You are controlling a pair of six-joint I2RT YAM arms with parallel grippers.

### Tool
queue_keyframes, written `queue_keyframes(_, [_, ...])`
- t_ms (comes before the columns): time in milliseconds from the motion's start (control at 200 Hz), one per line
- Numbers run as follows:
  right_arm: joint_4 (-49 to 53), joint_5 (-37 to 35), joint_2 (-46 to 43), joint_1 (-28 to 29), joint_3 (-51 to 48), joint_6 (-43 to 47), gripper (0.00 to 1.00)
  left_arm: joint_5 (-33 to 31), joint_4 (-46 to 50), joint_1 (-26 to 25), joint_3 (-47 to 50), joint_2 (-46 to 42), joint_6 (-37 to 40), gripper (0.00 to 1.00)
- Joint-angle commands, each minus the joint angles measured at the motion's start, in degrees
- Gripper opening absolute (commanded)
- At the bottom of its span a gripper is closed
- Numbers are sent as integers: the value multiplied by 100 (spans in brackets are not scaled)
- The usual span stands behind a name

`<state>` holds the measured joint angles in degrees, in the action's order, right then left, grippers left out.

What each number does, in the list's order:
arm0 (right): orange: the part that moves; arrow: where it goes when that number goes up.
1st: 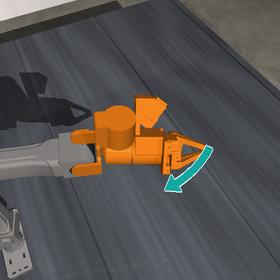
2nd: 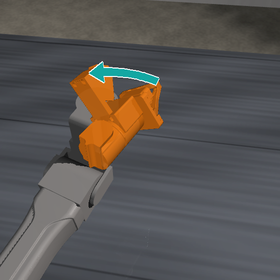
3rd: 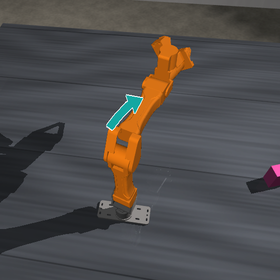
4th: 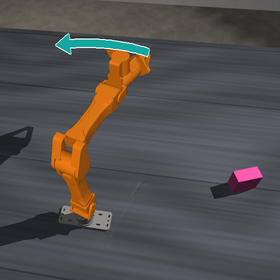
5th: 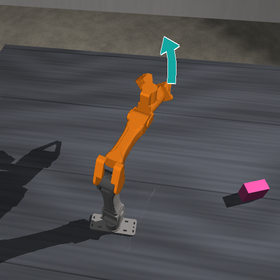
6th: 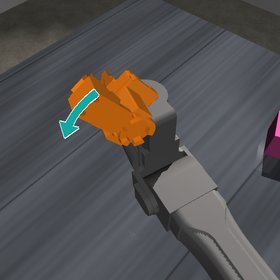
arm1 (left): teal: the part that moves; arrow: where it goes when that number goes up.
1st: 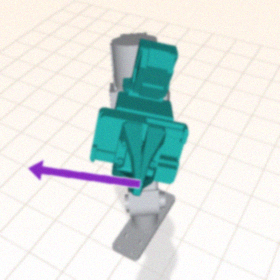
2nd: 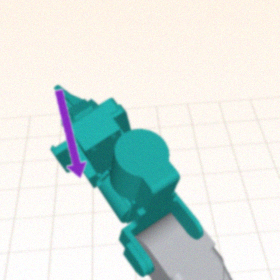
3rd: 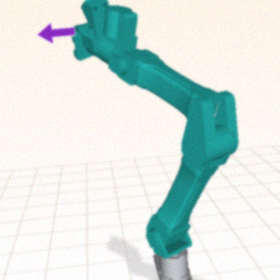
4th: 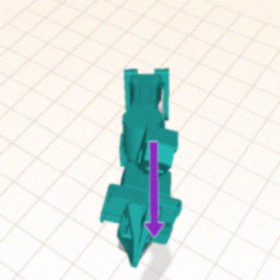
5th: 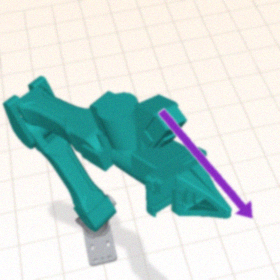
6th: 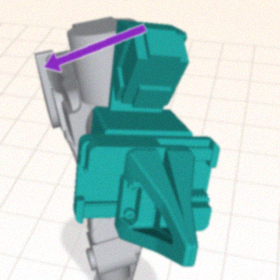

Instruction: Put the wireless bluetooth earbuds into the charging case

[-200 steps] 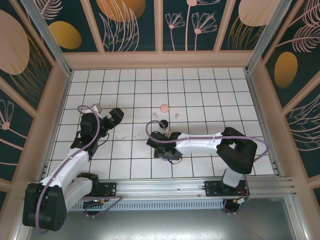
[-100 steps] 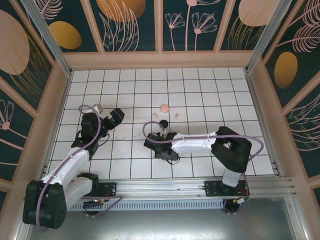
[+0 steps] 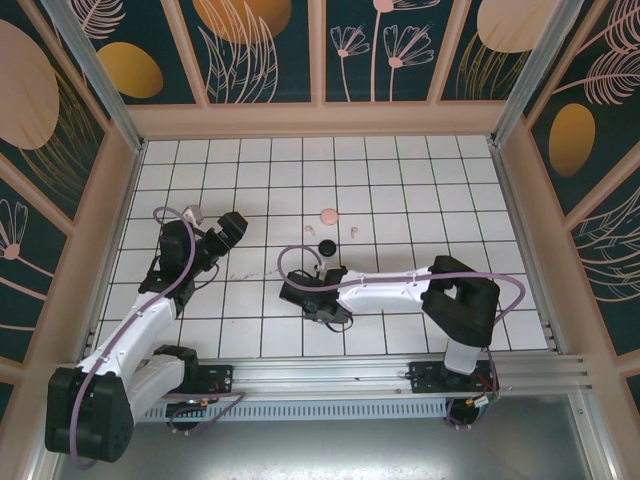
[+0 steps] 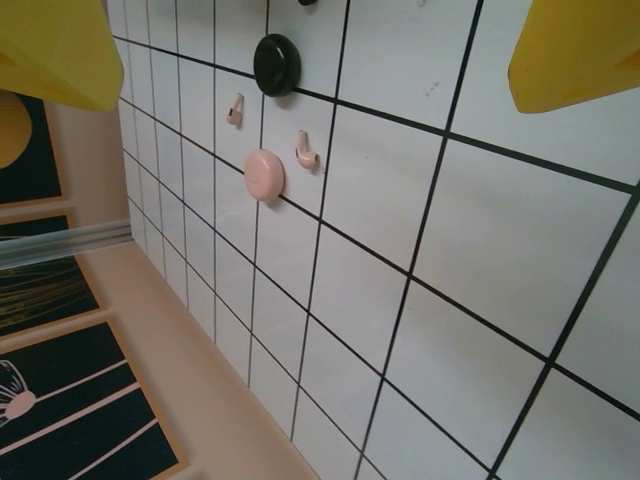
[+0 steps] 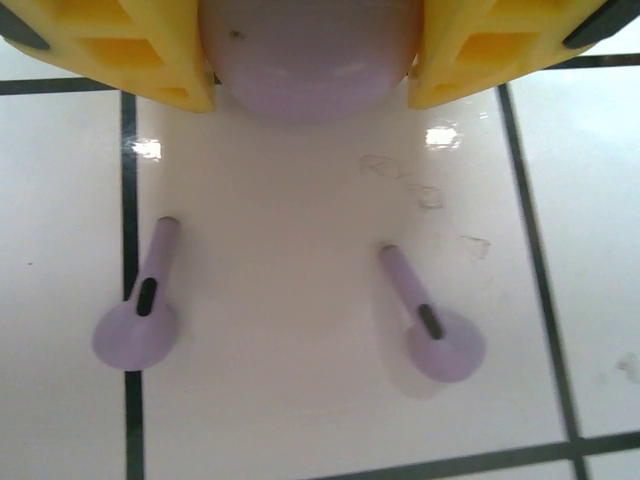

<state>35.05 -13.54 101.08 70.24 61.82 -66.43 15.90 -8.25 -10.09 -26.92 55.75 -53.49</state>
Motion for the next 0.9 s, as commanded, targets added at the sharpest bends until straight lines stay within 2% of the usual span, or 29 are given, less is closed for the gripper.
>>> queue_keyframes(0, [56,-258,-529,1,214,-127,39,343,-647,-20,198,-133,-6,99])
queue_keyframes(150, [-253,-362,-1140,-494,313,137,39,739,-1710,-17,705,-126,-37,99])
queue_keyframes(260, [-851,-35,-1482,-1129,211,306,39,929,-2548,-61,1091,-101,-161,99])
queue_keyframes(380, [-1489,466,-1619,-1813,120,273,37,827,-2936,-269,1265,-43,-80,99])
queue_keyframes(495, [-1825,767,-1497,-2215,269,113,37,520,-3293,-708,1394,116,-38,99])
queue_keyframes(736, [-2191,1027,-1113,-2461,524,-455,37,-113,-4330,-1638,1589,752,135,93])
queue_keyframes(891, [-2393,1129,-983,-2457,511,-779,37,-179,-4905,-2058,1417,1380,329,81])
